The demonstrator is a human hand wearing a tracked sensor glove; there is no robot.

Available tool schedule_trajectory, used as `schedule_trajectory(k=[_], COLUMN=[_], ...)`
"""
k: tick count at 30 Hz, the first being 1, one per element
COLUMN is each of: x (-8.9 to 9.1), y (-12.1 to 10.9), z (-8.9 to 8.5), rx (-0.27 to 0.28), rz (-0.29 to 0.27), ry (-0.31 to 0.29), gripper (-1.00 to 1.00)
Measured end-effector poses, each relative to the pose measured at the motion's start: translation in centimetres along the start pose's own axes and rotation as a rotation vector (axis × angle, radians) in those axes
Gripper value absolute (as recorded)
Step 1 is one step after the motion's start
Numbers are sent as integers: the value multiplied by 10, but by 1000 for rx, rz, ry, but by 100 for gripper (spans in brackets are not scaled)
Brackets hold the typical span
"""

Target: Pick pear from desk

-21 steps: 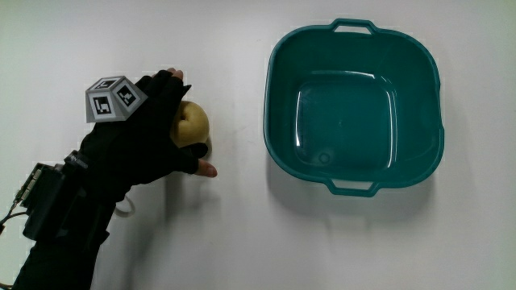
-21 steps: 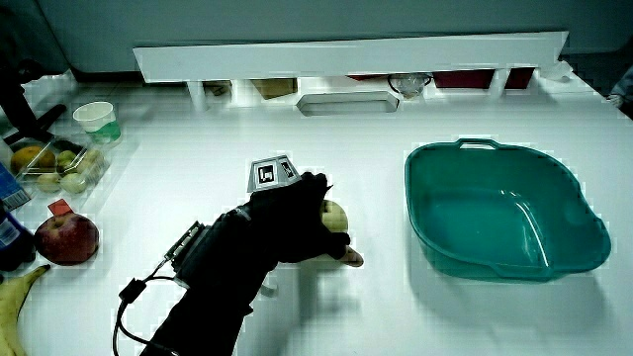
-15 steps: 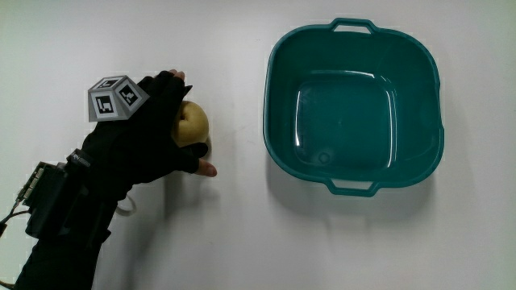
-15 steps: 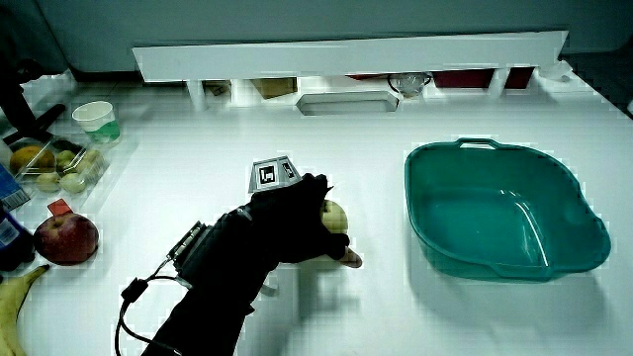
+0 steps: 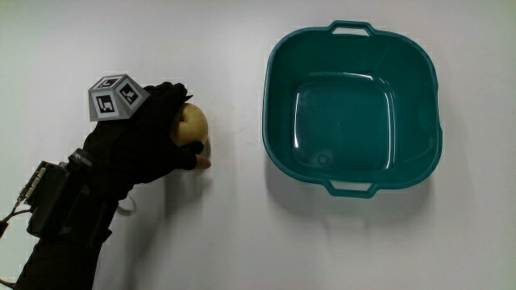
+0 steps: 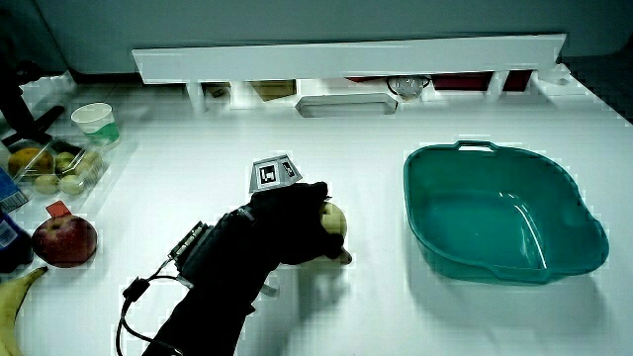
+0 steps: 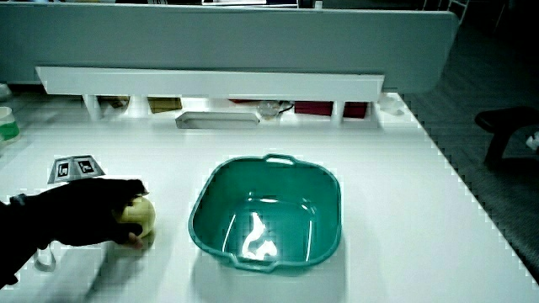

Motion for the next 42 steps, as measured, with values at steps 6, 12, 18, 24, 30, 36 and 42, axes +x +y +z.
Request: schedule_trajectory(k=[6, 12, 18, 24, 30, 36, 42], x=[5, 4, 5, 3, 4, 2, 4], y=[25, 50, 71, 89, 97, 100, 100], z=[3, 2, -3, -7, -10, -12, -12], rx=[-2, -63, -92, -101, -119, -116, -118], rz=[-31, -20, -29, -28, -22, -31, -29], ry=[-5, -69, -68, -92, -94, -95, -101], gripper=[0, 0, 0, 0, 0, 0, 0])
